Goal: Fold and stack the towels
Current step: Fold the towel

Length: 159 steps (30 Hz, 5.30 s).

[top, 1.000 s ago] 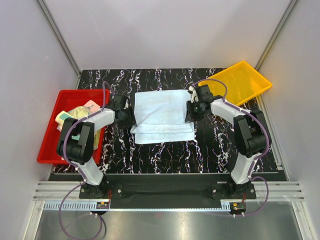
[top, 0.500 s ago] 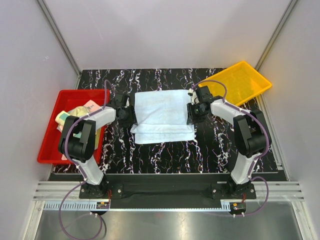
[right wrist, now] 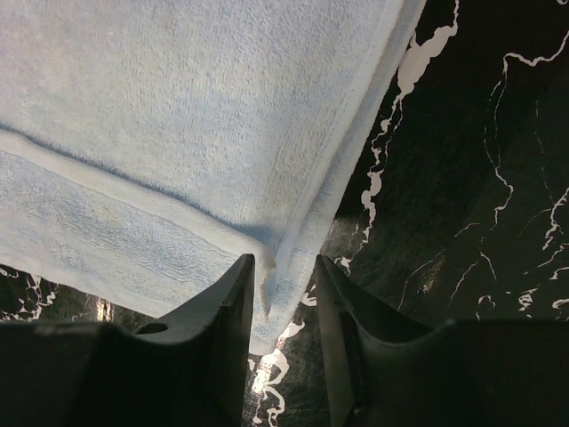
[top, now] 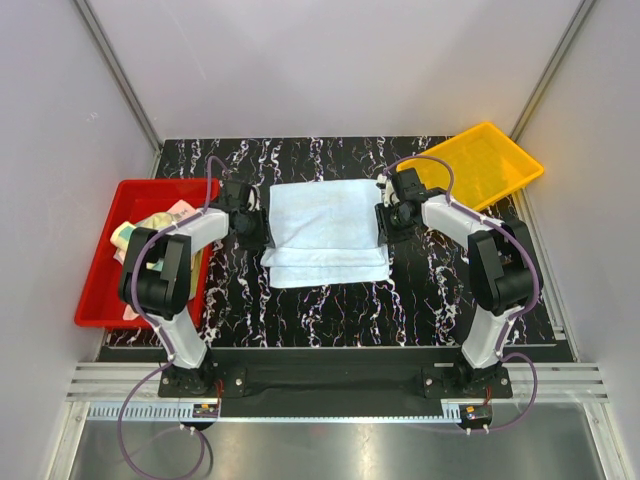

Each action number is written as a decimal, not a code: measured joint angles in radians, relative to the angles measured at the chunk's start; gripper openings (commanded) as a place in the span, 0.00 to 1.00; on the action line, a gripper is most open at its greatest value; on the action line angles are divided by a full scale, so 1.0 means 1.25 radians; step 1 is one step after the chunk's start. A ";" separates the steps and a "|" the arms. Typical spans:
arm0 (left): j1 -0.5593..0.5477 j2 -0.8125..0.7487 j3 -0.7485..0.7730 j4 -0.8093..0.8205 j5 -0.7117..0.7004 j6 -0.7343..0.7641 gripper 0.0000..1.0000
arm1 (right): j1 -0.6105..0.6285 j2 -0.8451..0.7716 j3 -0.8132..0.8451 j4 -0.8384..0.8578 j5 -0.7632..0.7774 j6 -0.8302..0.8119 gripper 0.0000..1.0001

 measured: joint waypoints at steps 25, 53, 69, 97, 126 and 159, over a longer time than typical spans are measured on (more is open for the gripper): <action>-0.001 0.009 -0.004 -0.001 0.045 -0.003 0.00 | 0.000 0.000 -0.016 0.017 -0.042 0.007 0.40; -0.001 0.011 0.132 -0.084 0.047 -0.021 0.00 | -0.001 0.021 0.090 -0.021 0.014 -0.032 0.00; -0.011 -0.151 -0.003 0.152 0.022 0.002 0.00 | -0.061 -0.065 0.055 0.214 0.013 -0.166 0.00; -0.139 -0.360 -0.342 0.185 -0.125 -0.128 0.40 | -0.021 -0.190 -0.247 0.103 -0.043 0.085 0.32; -0.141 -0.143 -0.185 0.045 -0.226 -0.229 0.35 | -0.020 -0.107 -0.207 0.107 -0.017 0.313 0.27; -0.107 -0.109 -0.154 0.040 -0.149 -0.202 0.13 | -0.019 -0.113 -0.234 0.133 -0.065 0.267 0.12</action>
